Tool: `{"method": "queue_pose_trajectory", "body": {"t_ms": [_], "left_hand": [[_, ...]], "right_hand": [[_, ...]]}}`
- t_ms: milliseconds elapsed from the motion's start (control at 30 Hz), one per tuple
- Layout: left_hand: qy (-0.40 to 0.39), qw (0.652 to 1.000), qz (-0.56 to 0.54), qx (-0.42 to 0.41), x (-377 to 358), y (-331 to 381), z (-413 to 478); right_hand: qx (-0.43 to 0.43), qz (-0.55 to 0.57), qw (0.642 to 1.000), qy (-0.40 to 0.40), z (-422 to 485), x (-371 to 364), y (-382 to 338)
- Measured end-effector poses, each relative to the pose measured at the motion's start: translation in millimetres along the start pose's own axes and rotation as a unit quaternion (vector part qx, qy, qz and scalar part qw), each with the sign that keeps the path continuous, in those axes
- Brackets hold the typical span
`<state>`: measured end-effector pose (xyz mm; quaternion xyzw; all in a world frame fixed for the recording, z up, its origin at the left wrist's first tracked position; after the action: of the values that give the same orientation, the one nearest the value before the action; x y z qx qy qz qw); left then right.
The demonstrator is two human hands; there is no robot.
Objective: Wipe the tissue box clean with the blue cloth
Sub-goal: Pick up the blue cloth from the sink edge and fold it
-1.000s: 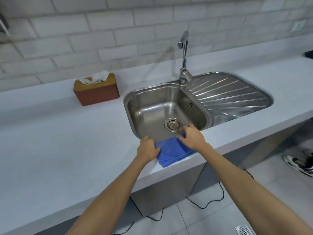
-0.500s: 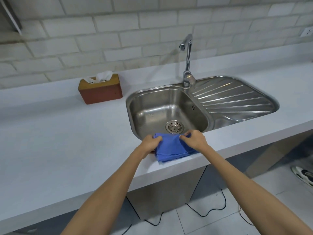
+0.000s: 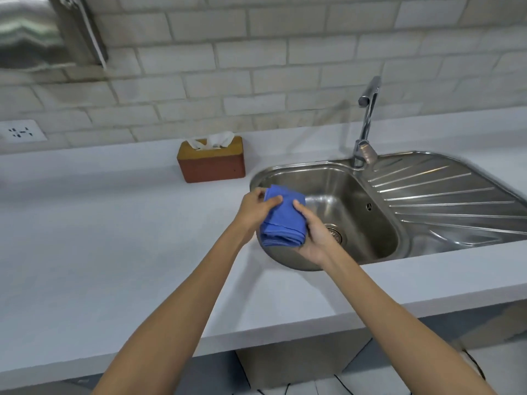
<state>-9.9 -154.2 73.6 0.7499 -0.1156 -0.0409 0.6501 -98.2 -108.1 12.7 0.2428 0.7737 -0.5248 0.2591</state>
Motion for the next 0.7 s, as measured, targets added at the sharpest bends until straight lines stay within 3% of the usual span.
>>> {"method": "queue_pose_trajectory", "body": {"t_ms": [133,200,267,367,467,700], "left_hand": [[0.128,0.991,0.011,-0.026,72.7,-11.6,7.7],[0.091,0.992,-0.072,0.051,91.4,-34.9,14.5],[0.0,0.976,-0.182,0.118,97.1,-52.4,18.0],[-0.034,0.946,-0.284,0.154,120.1,-65.5,29.5],[-0.021,0.946,-0.277,0.166,151.9,-73.2,47.9],[0.124,0.965,-0.182,0.144,265.1,-93.4,110.3]], "right_hand": [[-0.026,-0.071,0.997,0.013,36.2,-38.8,12.2],[-0.029,-0.098,0.995,-0.005,55.7,-65.2,16.4],[-0.034,-0.136,0.99,-0.018,74.7,-89.9,19.6],[-0.037,-0.259,0.965,-0.013,104.1,-113.7,21.3],[-0.034,-0.339,0.94,0.005,135.5,-121.3,15.0],[0.086,-0.359,0.908,0.197,205.5,-55.9,-49.0]]}}
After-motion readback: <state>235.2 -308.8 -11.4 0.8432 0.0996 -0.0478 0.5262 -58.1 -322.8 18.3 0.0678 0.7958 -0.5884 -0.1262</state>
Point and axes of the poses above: each hand's wrist, its own z-axis towards the middle knuckle, its own x-axis out of the back of the hand, y = z × x, the point moved 10 cm from there along z, towards the middle knuckle, and after that the axes turned 1 degree about -z, right-handed, at the moved point
